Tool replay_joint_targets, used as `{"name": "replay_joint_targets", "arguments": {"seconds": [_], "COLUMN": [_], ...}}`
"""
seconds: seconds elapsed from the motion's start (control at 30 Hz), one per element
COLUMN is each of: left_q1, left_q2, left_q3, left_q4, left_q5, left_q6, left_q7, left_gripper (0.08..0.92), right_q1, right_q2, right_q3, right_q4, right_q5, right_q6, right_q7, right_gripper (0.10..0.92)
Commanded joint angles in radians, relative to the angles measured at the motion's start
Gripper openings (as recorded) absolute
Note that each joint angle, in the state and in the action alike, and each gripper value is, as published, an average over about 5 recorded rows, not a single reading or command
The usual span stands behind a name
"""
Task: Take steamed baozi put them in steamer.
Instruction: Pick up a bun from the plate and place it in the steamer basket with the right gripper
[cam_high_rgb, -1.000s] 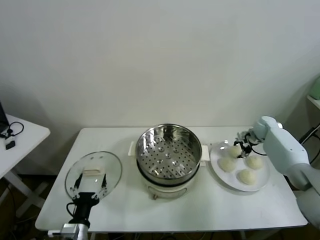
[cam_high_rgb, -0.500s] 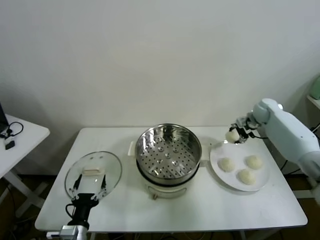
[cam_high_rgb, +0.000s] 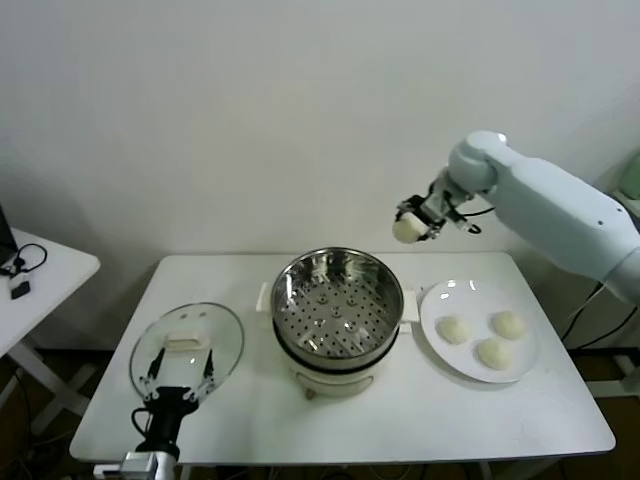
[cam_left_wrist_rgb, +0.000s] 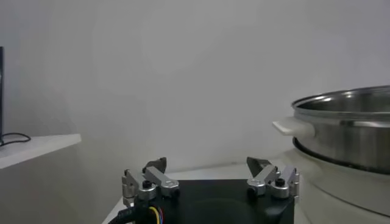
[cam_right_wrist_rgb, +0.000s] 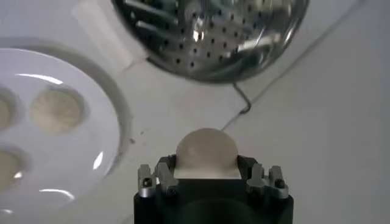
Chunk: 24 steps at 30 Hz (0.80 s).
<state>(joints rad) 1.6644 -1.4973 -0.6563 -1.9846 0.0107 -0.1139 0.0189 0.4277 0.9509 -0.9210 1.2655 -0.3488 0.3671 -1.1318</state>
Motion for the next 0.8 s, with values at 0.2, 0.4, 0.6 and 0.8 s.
{"name": "replay_joint_targets", "arguments": {"seconds": [0.2,0.4,0.6,0.8], "left_q1": [0.006,0.009,0.013,0.011], "left_q2": [0.000,0.000,0.000,0.000], "left_q3": [0.002,0.000,-0.004,-0.003], "left_q4": [-0.006,-0.012,-0.018,-0.011], "left_q5": [0.002,0.002,-0.001,0.000], "left_q6": [0.000,0.001,0.003,0.002], "left_q7": [0.000,0.000,-0.001,-0.001], "left_gripper": [0.823,0.823,0.823,0.823], "right_q1": [0.035,-0.045,-0.112,-0.143], "right_q2": [0.097,0.180,0.234,0.238], "right_q3": [-0.124,-0.119,-0.103,-0.102], "right_q4": [0.216,0.118,0.027,0.001], "right_q5": [-0.039,-0.129,-0.236,-0.246], "right_q6": [0.029,0.053,0.115,0.121], "right_q7": [-0.006,-0.004,-0.003,-0.002], "right_gripper": [0.670,0.670,0.670,0.670]}}
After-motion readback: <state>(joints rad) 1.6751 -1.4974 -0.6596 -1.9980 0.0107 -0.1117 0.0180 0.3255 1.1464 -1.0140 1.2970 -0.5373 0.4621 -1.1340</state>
